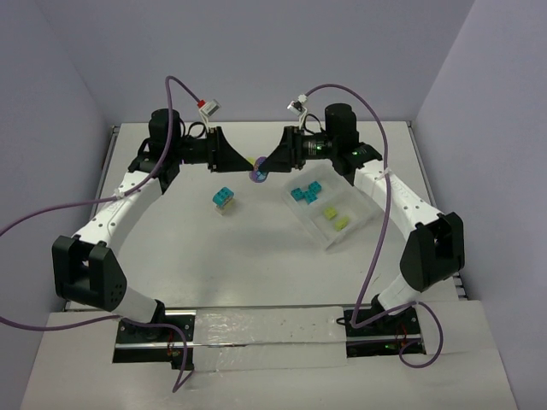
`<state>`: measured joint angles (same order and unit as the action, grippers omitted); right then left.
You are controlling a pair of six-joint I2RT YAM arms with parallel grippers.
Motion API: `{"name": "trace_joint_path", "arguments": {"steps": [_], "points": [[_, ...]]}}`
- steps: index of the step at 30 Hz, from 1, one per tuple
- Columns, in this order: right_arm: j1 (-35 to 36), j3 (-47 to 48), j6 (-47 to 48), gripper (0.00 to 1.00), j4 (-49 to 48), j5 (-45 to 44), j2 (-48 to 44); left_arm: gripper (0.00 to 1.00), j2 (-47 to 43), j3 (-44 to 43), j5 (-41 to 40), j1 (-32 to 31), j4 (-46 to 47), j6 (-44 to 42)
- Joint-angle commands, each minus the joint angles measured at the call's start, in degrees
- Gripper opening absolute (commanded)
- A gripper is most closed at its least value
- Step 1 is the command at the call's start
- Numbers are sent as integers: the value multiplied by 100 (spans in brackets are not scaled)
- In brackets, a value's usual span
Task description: Sort the legos into containers by color
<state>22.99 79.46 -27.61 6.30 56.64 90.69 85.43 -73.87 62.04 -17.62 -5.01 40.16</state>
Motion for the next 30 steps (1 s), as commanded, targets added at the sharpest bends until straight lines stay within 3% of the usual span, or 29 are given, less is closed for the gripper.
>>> {"name": "trace_joint_path", "arguments": {"steps": [1,4,8,17,19,23,24,27,30], "points": [[138,146,-474,71,-824,516,60,0,-85,-254,209,-66,279,-23],[153,87,-711,53,-1191,638,78,0,-108,-251,167,-66,206,-105],[109,61,-633,0,-1089,594,46,0,-158,-269,106,-66,1,-254],[-874,-422,62,0,131,-407,-360,0,-242,-646,-10,153,-764,-814],[-1174,-372,135,0,777,-1275,-373,0,-203,-696,-90,150,-866,-835],[-1954,-160,-130,0,1767,-4030,-359,0,43,-743,-533,-109,-1062,-894],[-2052,-168,-165,0,1786,-4038,-376,0,113,-804,-535,-214,-1193,-896],[-2217,-12,-136,0,1869,-5416,-188,0,385,-1001,-942,-864,-1385,-995],[-2255,358,-14,0,1993,-5953,241,0,661,-1049,-1129,-1251,-1311,-931]]}}
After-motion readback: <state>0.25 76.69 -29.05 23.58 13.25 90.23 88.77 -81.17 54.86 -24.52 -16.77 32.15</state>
